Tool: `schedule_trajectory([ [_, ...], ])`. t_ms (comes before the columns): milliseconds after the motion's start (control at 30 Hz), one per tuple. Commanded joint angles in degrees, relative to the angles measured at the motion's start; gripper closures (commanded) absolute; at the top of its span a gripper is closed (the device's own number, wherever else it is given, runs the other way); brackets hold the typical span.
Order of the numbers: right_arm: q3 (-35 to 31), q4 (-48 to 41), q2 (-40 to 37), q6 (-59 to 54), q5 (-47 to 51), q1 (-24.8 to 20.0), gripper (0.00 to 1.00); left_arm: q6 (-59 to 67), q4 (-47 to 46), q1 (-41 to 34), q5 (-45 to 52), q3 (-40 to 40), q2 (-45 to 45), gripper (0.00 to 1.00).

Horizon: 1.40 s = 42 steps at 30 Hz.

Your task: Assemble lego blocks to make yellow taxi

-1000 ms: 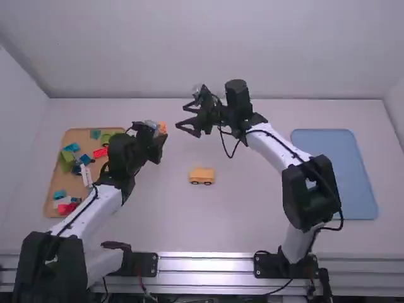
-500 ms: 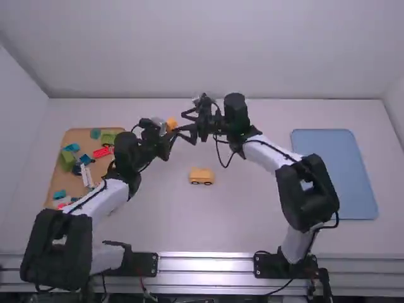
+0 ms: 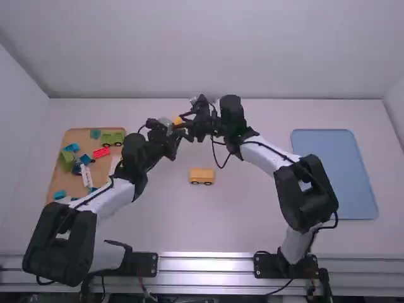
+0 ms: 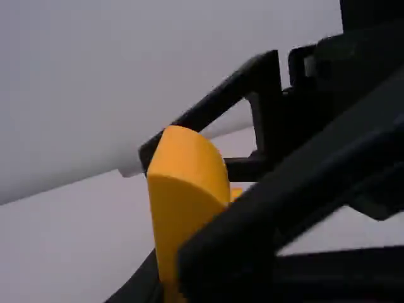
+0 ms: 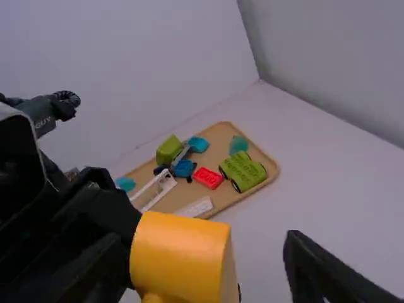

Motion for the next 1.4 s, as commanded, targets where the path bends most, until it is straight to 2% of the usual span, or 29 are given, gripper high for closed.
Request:
schedule_trajectory([
  [0,-0.2,0.2,0.6,0.2,-0.1,0.1,0.38,-0.4,0.1,0.0,-0.3,0.3,0.0,0.98],
  [100,-0.2,0.1,0.6,0.1,-0.1,0.5,0.41,-0.3,0.1,0.0,-0.4,0.3,0.0,0.98],
  [233,-0.2,0.1,0.6,0.1,-0.1,0.7,0.51,-0.4,0.0,-0.3,-0.3,0.3,0.0,0.98],
  [300,-0.2,0.1,0.6,-0.3,-0.1,1.1,0.59,-0.4,0.1,-0.3,-0.2,0.3,0.0,0.95],
  [367,-0.2,0.1,0.6,-0.1,-0.1,1.0,0.61,-0.4,0.3,-0.2,-0.2,0.3,0.0,0.89],
  [433,-0.2,0.1,0.6,-0.3,0.4,1.0,0.68,-0.4,0.3,-0.1,-0.2,0.3,0.0,0.7],
  [467,-0.2,0.1,0.6,-0.2,0.6,1.0,0.68,-0.4,0.3,-0.2,-0.2,0.3,0.0,0.68],
  [500,-0.2,0.1,0.6,-0.2,1.7,1.1,0.72,-0.4,0.1,-0.4,-0.2,0.3,0.0,0.46],
  [533,-0.2,0.3,0.6,-0.2,2.8,1.1,0.74,-0.4,0.0,-0.4,-0.2,0.3,0.0,0.32],
  [567,-0.1,0.5,0.6,-0.2,4.5,1.1,0.76,-0.4,-0.3,-0.4,0.2,0.3,0.0,0.09],
  [600,-0.1,0.7,0.5,-0.3,6.1,0.9,0.78,-0.4,-0.7,-0.4,0.3,0.3,0.0,0.01],
  [733,-0.1,1.4,0.2,-0.8,12.7,-0.6,0.83,0.5,-4.3,-0.4,0.0,0.3,0.0,0.01],
  [767,0.0,-0.6,-0.7,-2.8,15.6,-0.9,0.84,4.1,-7.6,-0.1,0.0,0.3,0.0,0.01],
  [900,3.1,-17.0,-5.0,-9.0,27.1,-0.8,0.82,15.7,-17.5,0.7,-0.4,0.3,0.0,0.01],
  [1000,6.7,-26.2,-5.9,-14.2,30.4,-0.7,0.82,17.8,-18.4,0.4,-2.9,0.3,-0.2,0.01],
  [1100,11.5,-39.9,-6.6,-21.4,31.1,0.5,0.85,8.2,-17.6,0.9,-17.8,0.3,-3.4,0.01],
  [1233,17.0,-58.2,-6.2,-30.3,30.9,0.8,0.84,5.8,-20.4,0.3,-29.5,0.3,-11.8,0.01],
  [1367,18.9,-65.5,-4.1,-34.9,31.1,3.2,0.84,6.0,-28.0,0.8,-32.0,0.3,-24.8,0.01],
])
